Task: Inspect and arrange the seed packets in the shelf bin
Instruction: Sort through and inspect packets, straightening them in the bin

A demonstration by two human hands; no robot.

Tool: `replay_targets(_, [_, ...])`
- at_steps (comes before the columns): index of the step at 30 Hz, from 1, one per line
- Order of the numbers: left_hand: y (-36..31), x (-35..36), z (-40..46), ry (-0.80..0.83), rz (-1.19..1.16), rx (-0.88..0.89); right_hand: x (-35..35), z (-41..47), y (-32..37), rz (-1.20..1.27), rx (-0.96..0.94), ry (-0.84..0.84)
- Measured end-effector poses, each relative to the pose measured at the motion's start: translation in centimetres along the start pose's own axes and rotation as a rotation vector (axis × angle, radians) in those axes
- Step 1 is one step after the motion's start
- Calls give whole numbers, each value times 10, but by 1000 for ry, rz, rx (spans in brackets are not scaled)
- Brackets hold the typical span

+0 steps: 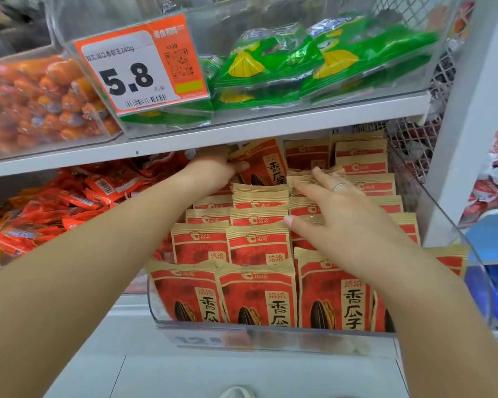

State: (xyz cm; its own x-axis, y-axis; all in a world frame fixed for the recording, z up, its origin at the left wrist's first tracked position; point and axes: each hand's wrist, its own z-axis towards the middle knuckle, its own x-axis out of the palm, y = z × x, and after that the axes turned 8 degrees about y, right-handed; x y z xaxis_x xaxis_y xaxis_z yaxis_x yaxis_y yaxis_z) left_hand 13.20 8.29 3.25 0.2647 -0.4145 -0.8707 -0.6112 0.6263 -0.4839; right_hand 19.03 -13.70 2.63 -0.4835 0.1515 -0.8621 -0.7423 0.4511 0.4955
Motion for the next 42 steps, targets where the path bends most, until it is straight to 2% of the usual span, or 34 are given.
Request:
replay_targets(11, [-9,4,7,89,150,-42,-2,-2,1,2,8,10])
replay_targets(20, [-3,9,-7,-229,216,161,-1,-3,0,28,-9,-5])
replay_targets(23, [-9,9,-9,-269,292,150,0,-4,-1,21,-12,-1])
replay_targets(25, [-16,8,-8,-169,218,82,-1,-4,-2,25,-11,-2])
replay_targets(27, [-21,5,-5,10,87,-40,-1,-3,-2,31,-11,-2])
replay_targets(30, [-25,7,-2,191,-223,-136,0,-3,-2,34,-14,-5])
replay_targets(32, [-25,11,-2,133,-467,-124,-1,-3,-2,34,-12,-2])
replay_targets(34, [-24,14,-3,7,-517,-116,-1,-3,-2,40,-11,0])
replay_targets(37, [-24,15,-10,-96,-357,-111,-1,-2,-3,54,-16,-3])
replay_targets(40, [-26,17,-26,-164,-57,30,0,-1,-3,52,-17,-8])
replay_targets(42, [-35,17,-37,-142,122,111,0,-1,-3,48,-14,-11])
